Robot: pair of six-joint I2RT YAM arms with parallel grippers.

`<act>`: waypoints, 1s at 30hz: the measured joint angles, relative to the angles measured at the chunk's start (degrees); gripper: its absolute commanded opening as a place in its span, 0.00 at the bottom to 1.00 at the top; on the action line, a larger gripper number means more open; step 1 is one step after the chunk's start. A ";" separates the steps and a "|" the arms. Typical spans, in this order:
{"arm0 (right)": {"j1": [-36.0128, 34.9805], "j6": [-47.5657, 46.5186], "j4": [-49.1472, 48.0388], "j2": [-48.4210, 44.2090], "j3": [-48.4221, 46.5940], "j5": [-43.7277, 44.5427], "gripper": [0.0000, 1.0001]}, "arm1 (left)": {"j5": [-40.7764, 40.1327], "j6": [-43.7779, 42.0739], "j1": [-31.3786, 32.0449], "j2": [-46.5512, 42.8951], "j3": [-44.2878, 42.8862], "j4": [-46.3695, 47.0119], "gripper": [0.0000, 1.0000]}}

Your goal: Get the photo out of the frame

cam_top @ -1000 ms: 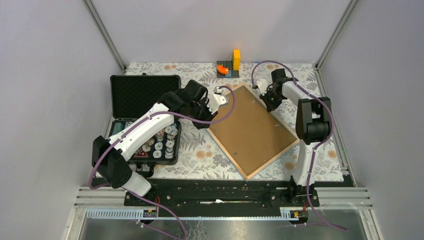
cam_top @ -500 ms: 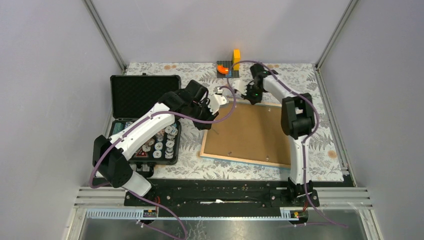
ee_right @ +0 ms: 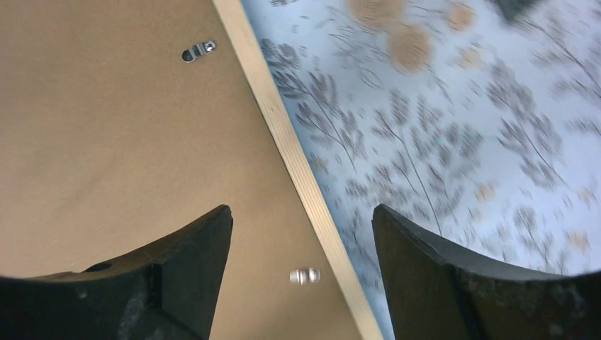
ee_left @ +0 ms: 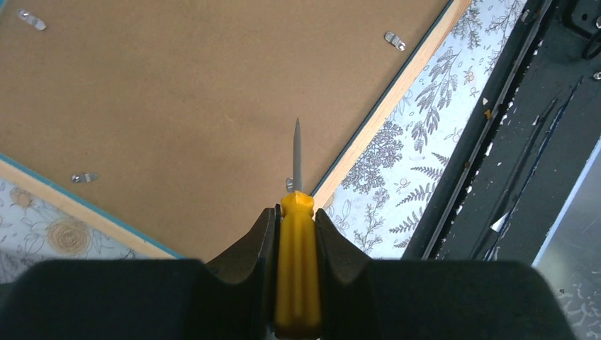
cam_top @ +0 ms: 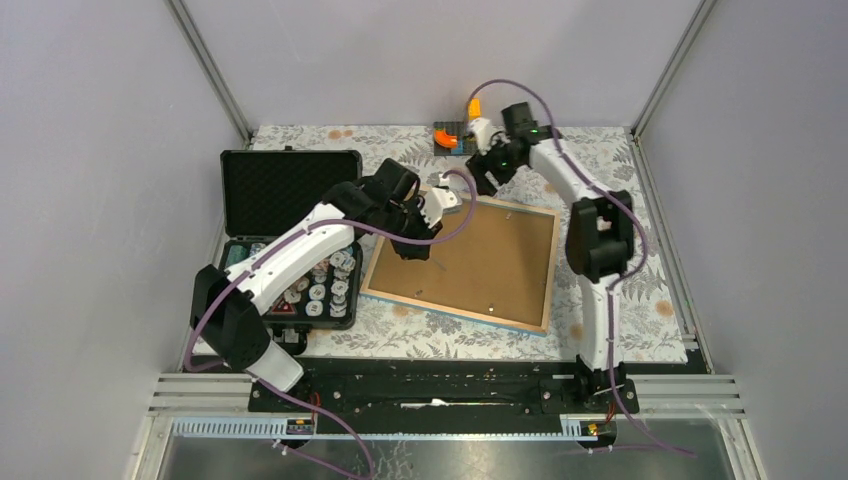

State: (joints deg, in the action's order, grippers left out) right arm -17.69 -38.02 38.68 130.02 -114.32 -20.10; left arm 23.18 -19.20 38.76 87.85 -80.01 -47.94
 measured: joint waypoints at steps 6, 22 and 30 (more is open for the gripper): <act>10.54 16.31 -5.81 -17.38 13.05 -2.34 0.78 | 3.89 0.76 0.13 6.10 -3.39 3.48 0.00; 25.64 33.20 -8.02 -30.45 43.82 -4.13 0.71 | 4.92 10.27 13.22 21.33 -16.41 19.87 0.00; 25.70 34.88 -10.49 -28.76 45.88 -5.49 0.62 | 2.67 11.76 16.57 24.94 -16.76 21.09 0.00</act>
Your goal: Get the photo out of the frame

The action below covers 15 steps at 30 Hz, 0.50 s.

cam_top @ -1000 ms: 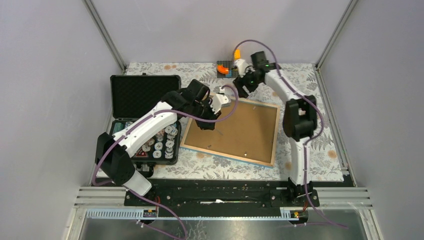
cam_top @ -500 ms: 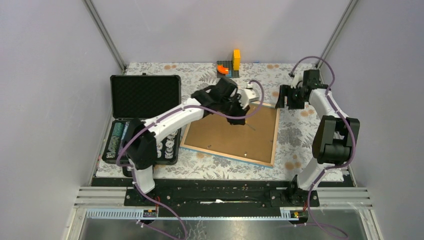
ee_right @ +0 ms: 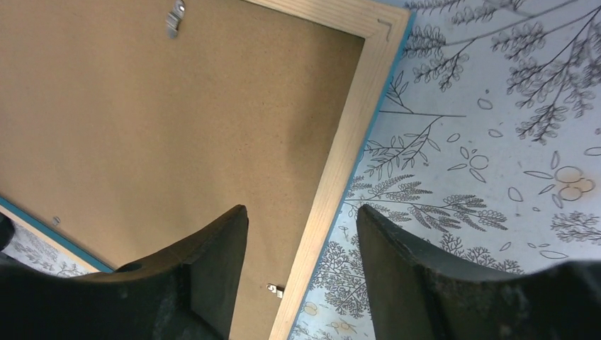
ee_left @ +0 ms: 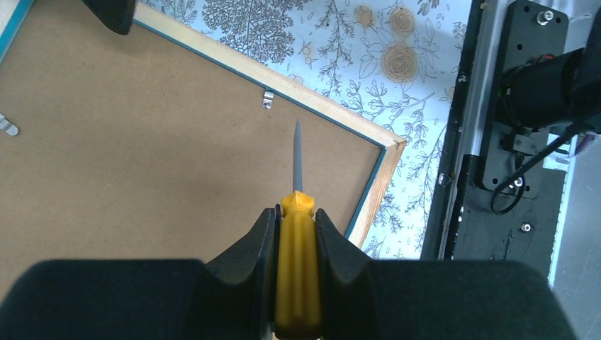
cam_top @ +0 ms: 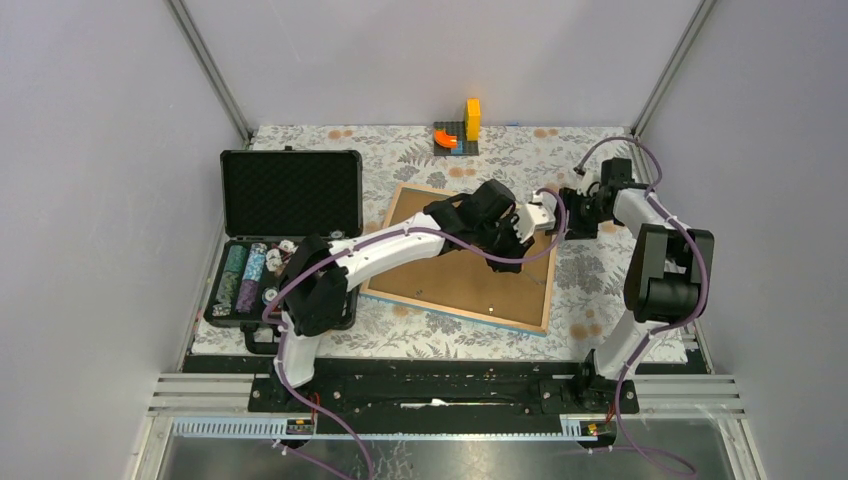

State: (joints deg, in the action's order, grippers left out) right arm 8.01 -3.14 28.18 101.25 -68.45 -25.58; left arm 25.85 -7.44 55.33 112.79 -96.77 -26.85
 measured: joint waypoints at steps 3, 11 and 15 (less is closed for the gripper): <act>0.00 0.24 -0.42 1.36 0.98 -0.02 0.60 | -1.57 0.50 0.72 0.87 0.00 0.39 0.00; 0.00 0.26 -0.94 3.76 3.13 -0.04 0.45 | -4.26 0.52 2.84 2.03 0.00 0.94 0.00; 0.00 0.39 -1.88 4.72 3.13 -0.11 0.41 | -4.92 1.11 3.58 3.72 -1.01 1.16 0.00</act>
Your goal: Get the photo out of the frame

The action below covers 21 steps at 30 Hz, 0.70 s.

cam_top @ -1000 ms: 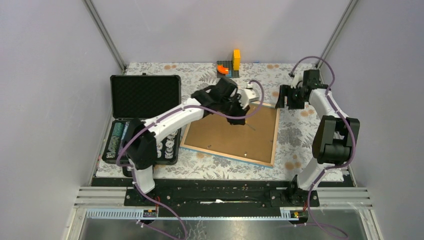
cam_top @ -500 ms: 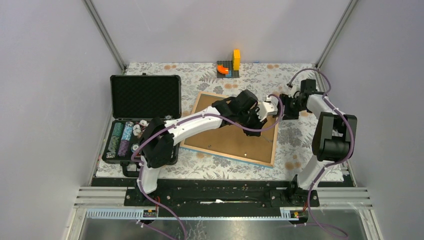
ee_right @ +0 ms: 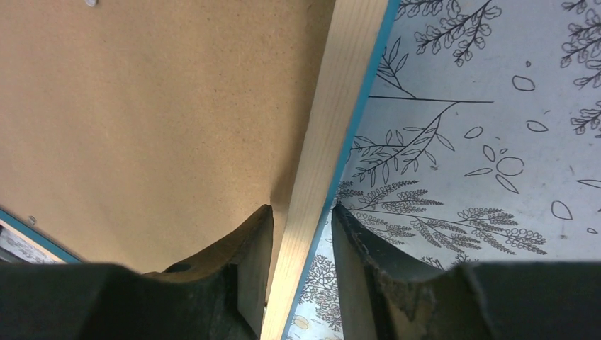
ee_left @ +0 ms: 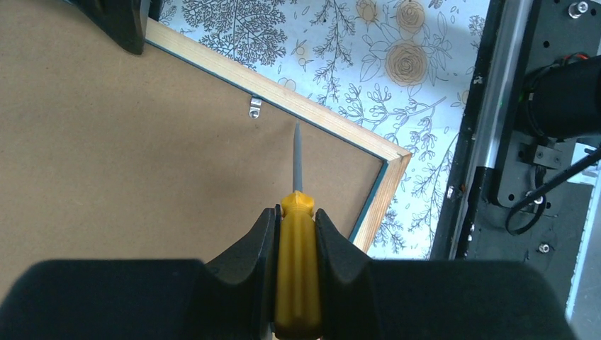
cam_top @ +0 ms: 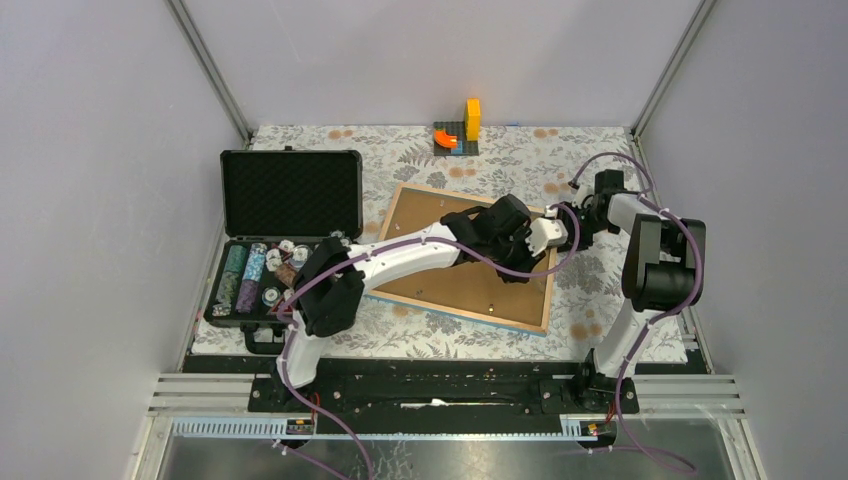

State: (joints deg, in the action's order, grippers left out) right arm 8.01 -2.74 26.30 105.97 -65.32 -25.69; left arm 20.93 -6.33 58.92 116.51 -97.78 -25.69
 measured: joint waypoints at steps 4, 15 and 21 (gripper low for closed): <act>0.02 0.02 -0.17 0.81 0.00 -0.24 0.33 | -1.16 0.44 0.42 1.75 -1.18 0.09 0.00; 0.28 0.07 -0.22 1.03 0.00 -0.35 0.22 | -4.85 1.11 0.61 3.87 -3.48 0.44 0.00; 0.31 0.04 -0.22 1.03 0.00 -0.44 0.19 | -6.64 1.92 0.63 4.74 -4.63 0.63 0.00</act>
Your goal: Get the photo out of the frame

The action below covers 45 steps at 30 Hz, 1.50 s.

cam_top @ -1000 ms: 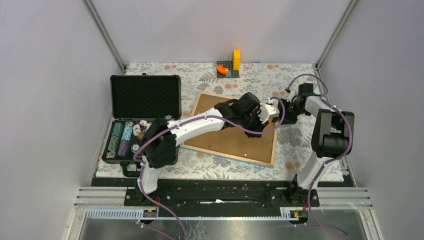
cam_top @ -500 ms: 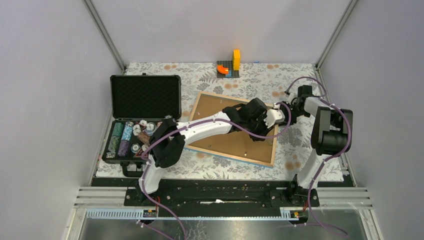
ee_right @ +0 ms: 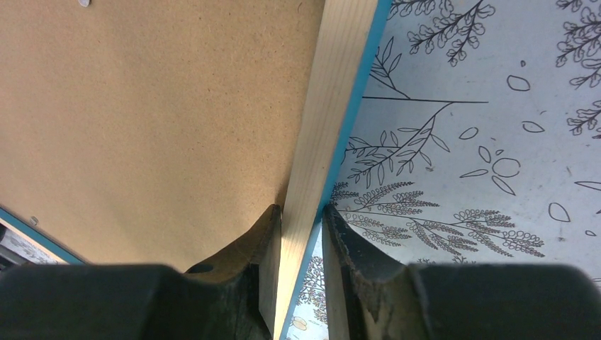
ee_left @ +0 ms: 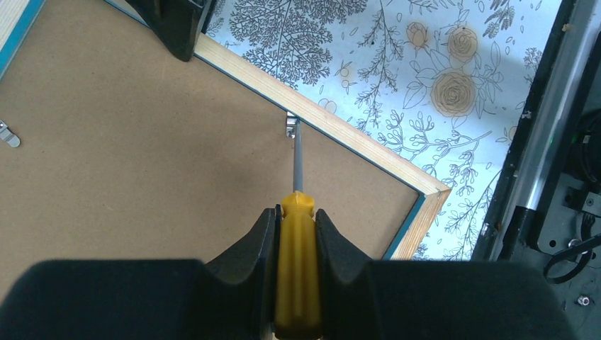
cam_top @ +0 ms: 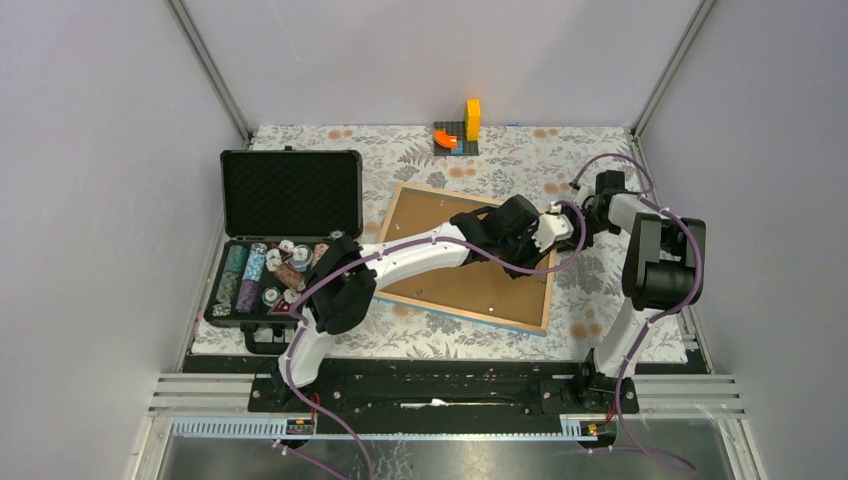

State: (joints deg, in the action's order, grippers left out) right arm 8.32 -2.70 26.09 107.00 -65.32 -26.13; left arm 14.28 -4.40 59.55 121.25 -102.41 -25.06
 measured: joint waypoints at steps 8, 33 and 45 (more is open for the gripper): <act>0.00 -0.02 -0.02 0.00 0.00 -0.02 0.18 | -1.75 1.27 0.35 0.74 -1.46 -0.83 0.00; 0.07 -0.02 -0.22 0.00 0.15 -0.22 0.15 | -7.32 1.27 0.44 1.62 -2.84 -0.63 0.00; 0.17 -0.04 -0.33 0.00 0.24 -0.48 0.16 | -5.05 1.29 1.05 1.62 -2.84 -0.74 0.00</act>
State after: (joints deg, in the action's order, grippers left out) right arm 8.49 -2.74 25.76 107.00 -65.08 -26.61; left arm 9.23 -3.11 60.60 122.87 -105.25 -25.80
